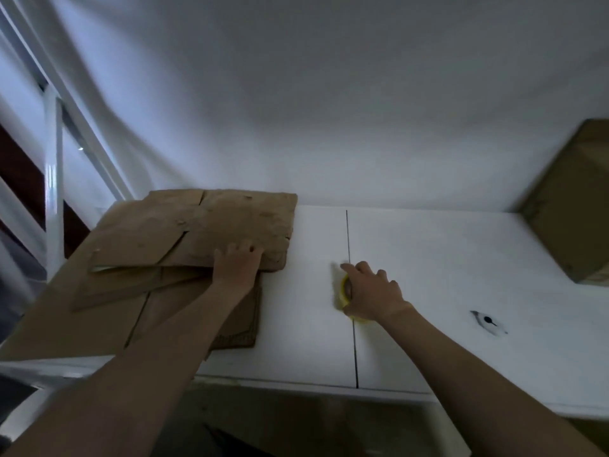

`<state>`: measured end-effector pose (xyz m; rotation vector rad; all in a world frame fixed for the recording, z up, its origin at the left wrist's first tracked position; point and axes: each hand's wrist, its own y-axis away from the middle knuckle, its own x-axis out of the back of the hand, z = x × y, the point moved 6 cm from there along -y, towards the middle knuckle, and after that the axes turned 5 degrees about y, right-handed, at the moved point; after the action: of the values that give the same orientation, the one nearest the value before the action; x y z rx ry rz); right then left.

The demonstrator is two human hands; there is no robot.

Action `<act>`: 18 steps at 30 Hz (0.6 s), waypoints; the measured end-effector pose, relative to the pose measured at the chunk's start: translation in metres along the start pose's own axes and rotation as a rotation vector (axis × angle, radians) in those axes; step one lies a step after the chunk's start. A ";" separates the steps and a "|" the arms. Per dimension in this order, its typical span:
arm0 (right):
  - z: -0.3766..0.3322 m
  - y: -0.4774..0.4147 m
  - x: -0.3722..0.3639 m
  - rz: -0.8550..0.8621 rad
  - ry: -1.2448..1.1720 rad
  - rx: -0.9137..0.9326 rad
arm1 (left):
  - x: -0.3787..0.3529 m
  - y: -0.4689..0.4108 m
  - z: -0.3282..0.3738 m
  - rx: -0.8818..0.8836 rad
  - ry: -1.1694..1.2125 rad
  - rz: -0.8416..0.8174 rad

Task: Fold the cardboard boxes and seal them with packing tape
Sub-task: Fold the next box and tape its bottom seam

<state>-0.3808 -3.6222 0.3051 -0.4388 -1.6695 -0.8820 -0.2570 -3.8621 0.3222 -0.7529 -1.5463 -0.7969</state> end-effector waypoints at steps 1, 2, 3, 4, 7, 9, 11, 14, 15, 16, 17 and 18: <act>0.015 0.000 0.001 0.002 0.005 -0.051 | -0.001 -0.004 -0.001 -0.004 0.003 0.013; 0.030 0.001 0.003 0.007 0.015 -0.099 | -0.002 -0.007 -0.001 -0.012 0.007 0.015; 0.044 0.003 0.004 0.013 0.028 -0.144 | -0.001 -0.009 -0.002 -0.020 0.010 0.015; 0.057 0.005 0.005 0.017 0.038 -0.181 | 0.000 -0.011 -0.003 -0.026 0.011 0.017; 0.077 0.008 0.008 0.039 0.059 -0.234 | 0.005 -0.014 -0.008 -0.064 0.004 0.000; 0.076 0.008 0.011 0.056 0.070 -0.233 | 0.011 -0.017 -0.014 -0.088 0.033 -0.011; 0.065 0.007 0.018 0.070 0.049 -0.193 | 0.023 -0.019 -0.021 -0.109 0.093 -0.020; 0.039 0.002 0.031 0.116 -0.010 -0.113 | 0.039 -0.022 -0.032 -0.087 0.303 -0.077; 0.030 0.001 0.035 0.130 -0.039 -0.092 | 0.043 -0.022 -0.035 -0.081 0.333 -0.100; 0.020 -0.001 0.038 0.140 -0.074 -0.074 | 0.045 -0.022 -0.038 -0.084 0.351 -0.108; 0.010 -0.003 0.041 0.145 -0.108 -0.057 | 0.048 -0.021 -0.041 -0.090 0.340 -0.096; 0.000 -0.005 0.044 0.146 -0.138 -0.040 | 0.053 -0.018 -0.042 -0.103 0.312 -0.069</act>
<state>-0.3966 -3.6323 0.3454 -0.6534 -1.7230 -0.7934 -0.2542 -3.9053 0.3767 -0.6190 -1.2637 -1.0013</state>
